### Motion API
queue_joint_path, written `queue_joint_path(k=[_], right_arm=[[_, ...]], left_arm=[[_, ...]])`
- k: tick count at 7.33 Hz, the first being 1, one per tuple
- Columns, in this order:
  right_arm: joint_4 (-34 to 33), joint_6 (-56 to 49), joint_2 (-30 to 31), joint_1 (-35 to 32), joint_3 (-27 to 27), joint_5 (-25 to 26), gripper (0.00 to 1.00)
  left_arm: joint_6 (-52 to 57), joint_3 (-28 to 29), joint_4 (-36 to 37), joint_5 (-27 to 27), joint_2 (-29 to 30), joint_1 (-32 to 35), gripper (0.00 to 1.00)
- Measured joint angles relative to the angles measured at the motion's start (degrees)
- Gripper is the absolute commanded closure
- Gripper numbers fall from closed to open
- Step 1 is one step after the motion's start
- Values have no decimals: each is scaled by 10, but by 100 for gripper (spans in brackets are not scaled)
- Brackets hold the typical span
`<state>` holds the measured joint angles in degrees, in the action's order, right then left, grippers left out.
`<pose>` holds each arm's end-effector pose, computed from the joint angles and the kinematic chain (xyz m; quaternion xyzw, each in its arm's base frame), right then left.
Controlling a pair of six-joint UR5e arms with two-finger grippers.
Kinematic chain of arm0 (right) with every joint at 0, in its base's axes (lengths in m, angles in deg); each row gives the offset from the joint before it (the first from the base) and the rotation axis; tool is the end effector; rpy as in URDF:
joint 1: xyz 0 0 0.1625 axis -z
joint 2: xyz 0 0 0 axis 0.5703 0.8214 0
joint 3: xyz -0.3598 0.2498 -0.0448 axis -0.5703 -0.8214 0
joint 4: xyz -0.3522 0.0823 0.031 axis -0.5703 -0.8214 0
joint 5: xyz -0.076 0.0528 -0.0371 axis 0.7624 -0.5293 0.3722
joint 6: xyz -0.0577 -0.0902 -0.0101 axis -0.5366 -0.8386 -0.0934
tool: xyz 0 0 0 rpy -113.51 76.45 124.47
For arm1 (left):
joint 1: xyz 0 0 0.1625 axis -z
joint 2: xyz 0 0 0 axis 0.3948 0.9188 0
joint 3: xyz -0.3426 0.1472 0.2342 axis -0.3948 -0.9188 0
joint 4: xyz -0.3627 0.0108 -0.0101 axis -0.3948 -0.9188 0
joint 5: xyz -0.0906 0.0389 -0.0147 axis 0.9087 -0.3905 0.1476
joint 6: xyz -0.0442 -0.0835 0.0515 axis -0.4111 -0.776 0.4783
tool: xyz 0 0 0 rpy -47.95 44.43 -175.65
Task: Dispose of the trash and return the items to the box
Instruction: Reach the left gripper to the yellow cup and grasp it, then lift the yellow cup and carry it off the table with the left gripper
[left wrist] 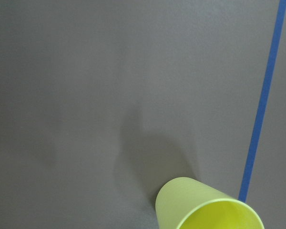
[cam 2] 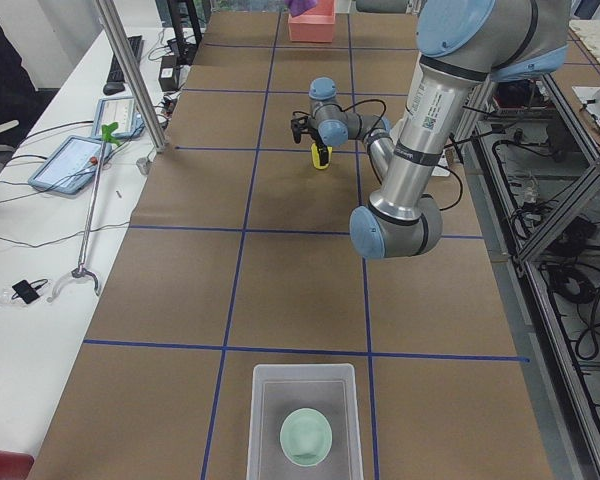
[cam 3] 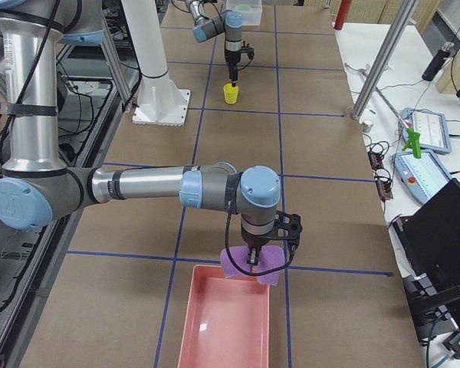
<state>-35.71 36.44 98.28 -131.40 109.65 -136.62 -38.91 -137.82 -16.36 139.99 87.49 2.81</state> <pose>0.1102 -0.4031 0.6522 -0.0064 -0.3494 0.0782 0.9337 0.4994 -0.3496 0.2928 -0.0426 0.4675 -0.0858 0.8788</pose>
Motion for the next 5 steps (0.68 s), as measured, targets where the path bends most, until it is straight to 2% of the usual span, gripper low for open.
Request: queue_joint_path(k=[1, 5], right_arm=[[1, 0, 0, -1, -7, 1, 100], [3, -13, 0, -2, -33, 20, 100]], left_arm=[[-2, 8, 0, 0, 5, -4, 100], [-9, 5, 0, 4, 10, -5, 100]])
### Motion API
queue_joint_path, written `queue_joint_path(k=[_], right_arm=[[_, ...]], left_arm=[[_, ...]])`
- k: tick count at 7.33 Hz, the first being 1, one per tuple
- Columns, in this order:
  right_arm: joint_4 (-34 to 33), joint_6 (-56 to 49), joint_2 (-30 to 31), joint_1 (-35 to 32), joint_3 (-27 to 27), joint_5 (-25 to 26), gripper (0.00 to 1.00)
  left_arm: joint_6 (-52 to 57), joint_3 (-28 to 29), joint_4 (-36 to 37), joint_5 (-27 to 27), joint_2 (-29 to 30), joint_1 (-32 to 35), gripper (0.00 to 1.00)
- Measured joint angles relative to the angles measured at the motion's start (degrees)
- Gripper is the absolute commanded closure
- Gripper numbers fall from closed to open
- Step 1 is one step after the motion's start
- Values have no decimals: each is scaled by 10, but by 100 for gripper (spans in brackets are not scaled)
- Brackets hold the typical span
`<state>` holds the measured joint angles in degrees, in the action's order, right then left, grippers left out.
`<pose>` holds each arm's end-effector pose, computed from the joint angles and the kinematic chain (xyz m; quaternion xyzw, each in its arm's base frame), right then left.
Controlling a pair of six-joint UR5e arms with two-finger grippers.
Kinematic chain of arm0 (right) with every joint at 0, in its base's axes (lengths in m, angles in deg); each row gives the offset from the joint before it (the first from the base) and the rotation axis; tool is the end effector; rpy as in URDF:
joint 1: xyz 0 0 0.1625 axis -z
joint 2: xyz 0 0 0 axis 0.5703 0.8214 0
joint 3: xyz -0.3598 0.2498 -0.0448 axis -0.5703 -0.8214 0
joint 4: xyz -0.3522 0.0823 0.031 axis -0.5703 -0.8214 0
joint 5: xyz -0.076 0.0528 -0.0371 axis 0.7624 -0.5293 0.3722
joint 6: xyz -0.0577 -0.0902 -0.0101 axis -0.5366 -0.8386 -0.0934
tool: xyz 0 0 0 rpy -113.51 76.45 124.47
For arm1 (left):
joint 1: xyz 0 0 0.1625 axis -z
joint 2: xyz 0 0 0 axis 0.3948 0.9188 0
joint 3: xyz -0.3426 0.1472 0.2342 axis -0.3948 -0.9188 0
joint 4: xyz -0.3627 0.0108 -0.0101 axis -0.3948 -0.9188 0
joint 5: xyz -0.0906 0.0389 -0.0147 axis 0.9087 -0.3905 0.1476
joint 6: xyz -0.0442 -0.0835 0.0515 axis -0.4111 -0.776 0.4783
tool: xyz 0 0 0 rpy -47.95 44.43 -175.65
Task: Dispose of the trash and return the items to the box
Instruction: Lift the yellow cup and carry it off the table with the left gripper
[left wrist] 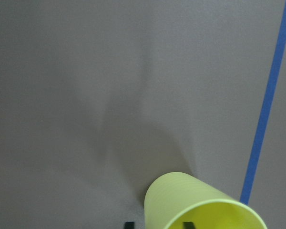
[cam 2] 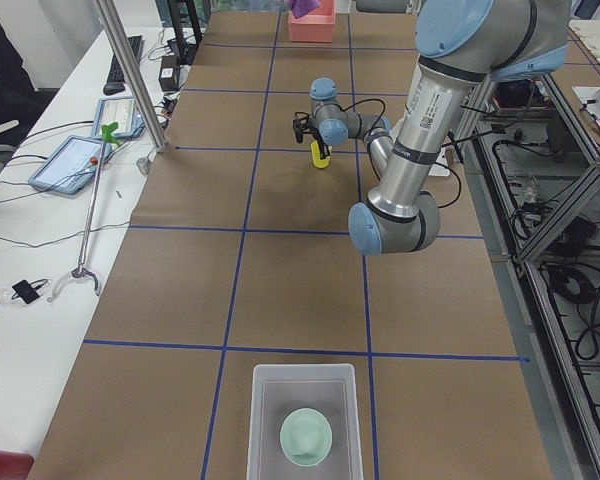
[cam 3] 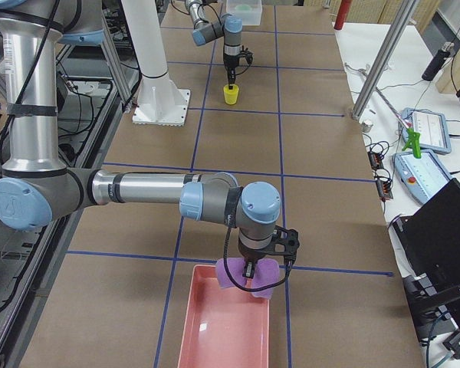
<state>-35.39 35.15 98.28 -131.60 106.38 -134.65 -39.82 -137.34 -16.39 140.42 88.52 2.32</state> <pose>0.1140 -0.3991 0.6786 -0.0271 -0.3343 0.0779 0.9389 0.5065 -0.3465 0.2849 -0.0501 0.4717 -0.0861 0.8761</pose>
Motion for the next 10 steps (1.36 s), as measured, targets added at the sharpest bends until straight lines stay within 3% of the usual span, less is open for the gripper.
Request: queue_joint_path(k=[2, 4, 7, 10], right_arm=[[1, -31, 0, -5, -22, 19, 100], [1, -63, 0, -11, -48, 53, 0], [26, -66, 3, -24, -51, 79, 0], [34, -62, 0, -25, -10, 48, 0]], left_arm=[[-7, -20, 1, 41, 3, 35, 100], [-5, -25, 3, 116, 9, 104, 100], [27, -23, 7, 186, 6, 205, 100], [215, -31, 65, 199, -32, 339, 100]])
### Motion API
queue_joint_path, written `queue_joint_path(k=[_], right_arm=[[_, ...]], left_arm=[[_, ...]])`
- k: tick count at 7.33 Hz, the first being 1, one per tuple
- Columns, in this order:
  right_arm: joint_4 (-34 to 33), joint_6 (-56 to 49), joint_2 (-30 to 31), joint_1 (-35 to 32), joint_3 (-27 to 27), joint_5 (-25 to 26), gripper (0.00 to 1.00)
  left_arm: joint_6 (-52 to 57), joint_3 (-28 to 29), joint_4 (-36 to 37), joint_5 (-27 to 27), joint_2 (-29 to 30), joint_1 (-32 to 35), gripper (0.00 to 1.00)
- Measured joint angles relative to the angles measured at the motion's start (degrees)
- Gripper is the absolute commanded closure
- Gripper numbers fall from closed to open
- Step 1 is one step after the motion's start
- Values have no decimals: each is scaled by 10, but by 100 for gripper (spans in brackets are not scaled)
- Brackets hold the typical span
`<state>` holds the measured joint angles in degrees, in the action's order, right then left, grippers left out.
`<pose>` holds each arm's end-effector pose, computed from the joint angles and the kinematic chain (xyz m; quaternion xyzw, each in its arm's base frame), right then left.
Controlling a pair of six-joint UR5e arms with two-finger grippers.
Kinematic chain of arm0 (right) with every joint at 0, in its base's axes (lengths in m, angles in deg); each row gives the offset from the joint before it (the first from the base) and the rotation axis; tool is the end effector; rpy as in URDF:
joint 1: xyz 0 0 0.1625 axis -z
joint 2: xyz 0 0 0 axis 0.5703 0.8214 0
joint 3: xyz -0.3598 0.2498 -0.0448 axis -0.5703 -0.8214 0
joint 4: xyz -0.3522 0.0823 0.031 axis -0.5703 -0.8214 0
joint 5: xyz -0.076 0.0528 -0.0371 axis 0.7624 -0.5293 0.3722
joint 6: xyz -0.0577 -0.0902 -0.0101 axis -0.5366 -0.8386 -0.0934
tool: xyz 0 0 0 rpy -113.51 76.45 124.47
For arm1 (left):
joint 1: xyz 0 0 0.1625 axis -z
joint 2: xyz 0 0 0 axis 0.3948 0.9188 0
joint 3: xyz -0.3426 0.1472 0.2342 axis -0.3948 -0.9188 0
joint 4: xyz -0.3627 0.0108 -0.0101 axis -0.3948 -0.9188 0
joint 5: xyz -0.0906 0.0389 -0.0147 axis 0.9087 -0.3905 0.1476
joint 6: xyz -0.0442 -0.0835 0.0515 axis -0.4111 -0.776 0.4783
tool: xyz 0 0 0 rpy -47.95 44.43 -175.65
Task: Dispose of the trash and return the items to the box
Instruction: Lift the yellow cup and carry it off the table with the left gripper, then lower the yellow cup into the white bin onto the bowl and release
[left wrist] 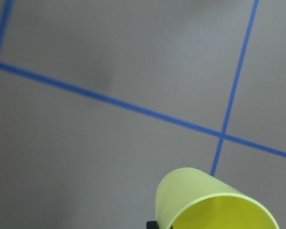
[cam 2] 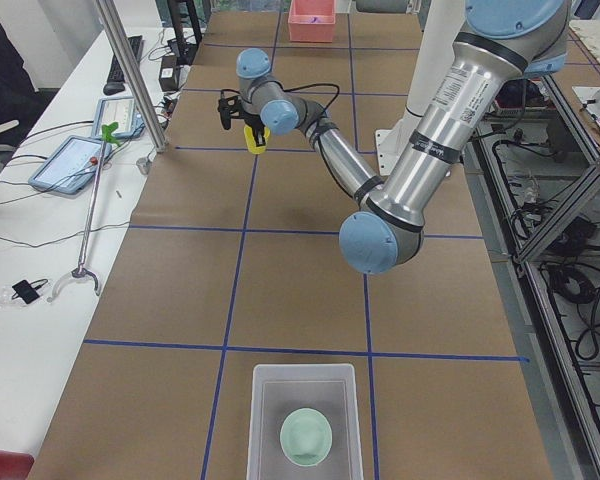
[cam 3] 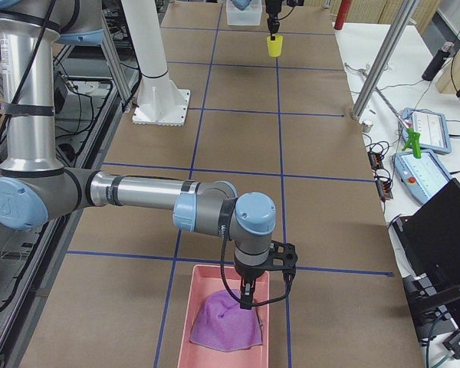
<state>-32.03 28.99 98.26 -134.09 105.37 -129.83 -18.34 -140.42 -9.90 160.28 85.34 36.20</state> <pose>0.1391 -0.3964 0.6859 0.0121 -0.2936 0.0403 0.9550 0.2375 -0.5249 0.3003 0.0113 0.4947 -0.1202 0.8606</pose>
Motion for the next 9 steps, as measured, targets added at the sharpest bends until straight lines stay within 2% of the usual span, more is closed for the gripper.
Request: queue_joint_path(k=[2, 3, 6, 8, 9], right_arm=[[0, 1, -4, 8, 41, -54, 0], [-2, 12, -6, 30, 69, -63, 0], [-5, 119, -40, 149, 137, -69, 0], [-3, 139, -56, 212, 137, -65, 0], [-2, 142, -57, 226, 131, -64, 0]], left_arm=[[171, -5, 44, 0, -65, 108, 100], [255, -5, 51, 2, -111, 162, 100], [471, 17, 57, 37, -236, 302, 100], [574, 67, 57, 41, -280, 378, 100], [627, 113, 56, 39, -286, 413, 100]])
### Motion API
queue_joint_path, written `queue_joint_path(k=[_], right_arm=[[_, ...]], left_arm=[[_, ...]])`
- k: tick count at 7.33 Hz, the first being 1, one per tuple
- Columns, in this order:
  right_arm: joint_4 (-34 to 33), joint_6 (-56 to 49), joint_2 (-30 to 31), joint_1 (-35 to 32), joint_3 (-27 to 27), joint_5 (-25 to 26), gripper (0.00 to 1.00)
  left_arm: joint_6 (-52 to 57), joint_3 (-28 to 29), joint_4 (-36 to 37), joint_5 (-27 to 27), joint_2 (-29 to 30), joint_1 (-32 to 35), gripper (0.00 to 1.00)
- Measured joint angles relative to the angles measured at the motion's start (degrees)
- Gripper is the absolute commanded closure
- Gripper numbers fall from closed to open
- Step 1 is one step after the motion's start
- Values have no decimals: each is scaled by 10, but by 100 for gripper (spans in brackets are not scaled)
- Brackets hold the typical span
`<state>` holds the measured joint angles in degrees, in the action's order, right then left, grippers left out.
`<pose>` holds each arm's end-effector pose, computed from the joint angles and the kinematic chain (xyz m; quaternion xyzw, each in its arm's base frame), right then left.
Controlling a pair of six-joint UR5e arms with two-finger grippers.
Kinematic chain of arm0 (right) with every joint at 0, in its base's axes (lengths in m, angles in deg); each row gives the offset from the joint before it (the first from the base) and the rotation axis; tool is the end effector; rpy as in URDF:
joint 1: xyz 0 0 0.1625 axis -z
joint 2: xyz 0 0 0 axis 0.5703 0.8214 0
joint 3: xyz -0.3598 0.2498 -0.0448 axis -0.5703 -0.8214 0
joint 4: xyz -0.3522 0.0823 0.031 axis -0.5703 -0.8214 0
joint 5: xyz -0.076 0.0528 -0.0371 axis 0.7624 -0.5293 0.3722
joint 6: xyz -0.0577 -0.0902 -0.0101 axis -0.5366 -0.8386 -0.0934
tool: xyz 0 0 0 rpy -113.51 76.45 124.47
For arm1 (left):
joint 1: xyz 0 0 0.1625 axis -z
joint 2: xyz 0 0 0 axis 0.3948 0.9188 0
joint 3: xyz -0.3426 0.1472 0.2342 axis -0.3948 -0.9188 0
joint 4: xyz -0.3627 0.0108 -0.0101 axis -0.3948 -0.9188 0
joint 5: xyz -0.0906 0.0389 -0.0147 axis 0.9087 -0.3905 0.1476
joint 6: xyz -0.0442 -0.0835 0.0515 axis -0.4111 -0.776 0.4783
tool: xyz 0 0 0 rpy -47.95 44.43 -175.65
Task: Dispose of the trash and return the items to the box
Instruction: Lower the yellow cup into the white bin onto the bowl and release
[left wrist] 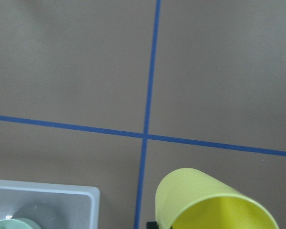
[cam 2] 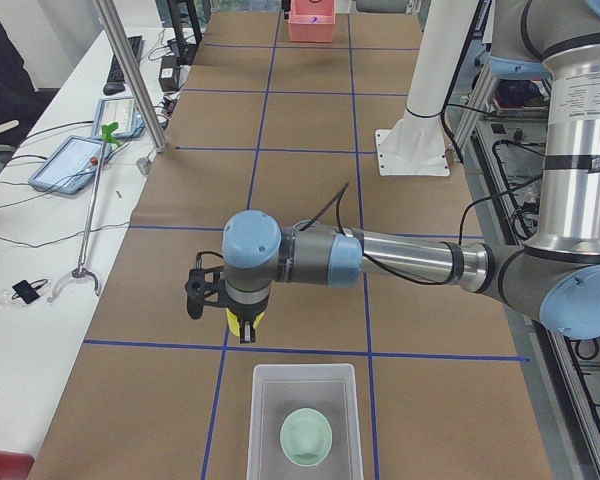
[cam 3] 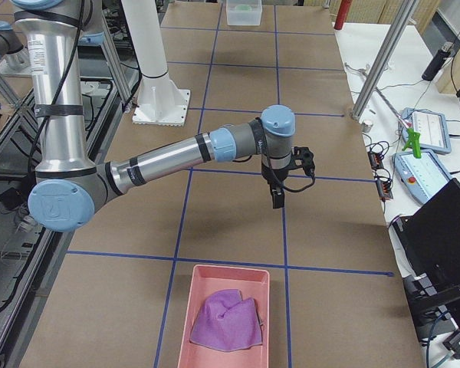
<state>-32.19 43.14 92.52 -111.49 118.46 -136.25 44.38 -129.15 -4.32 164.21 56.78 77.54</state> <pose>-0.0438 -0.4618 0.5349 0.0595 -0.3607 -0.0839 0.9270 -0.1364 -0.4120 0.6505 0.0422 0.3829 -0.1004 0.9173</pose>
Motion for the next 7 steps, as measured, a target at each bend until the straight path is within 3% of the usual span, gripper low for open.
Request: queue_joint_path(k=[4, 7], right_arm=[[2, -6, -2, 7, -9, -3, 0], [2, -6, 4, 6, -6, -4, 0]], left_arm=[[112, 163, -27, -75, -4, 39, 100], [121, 267, -117, -88, -5, 57, 100]])
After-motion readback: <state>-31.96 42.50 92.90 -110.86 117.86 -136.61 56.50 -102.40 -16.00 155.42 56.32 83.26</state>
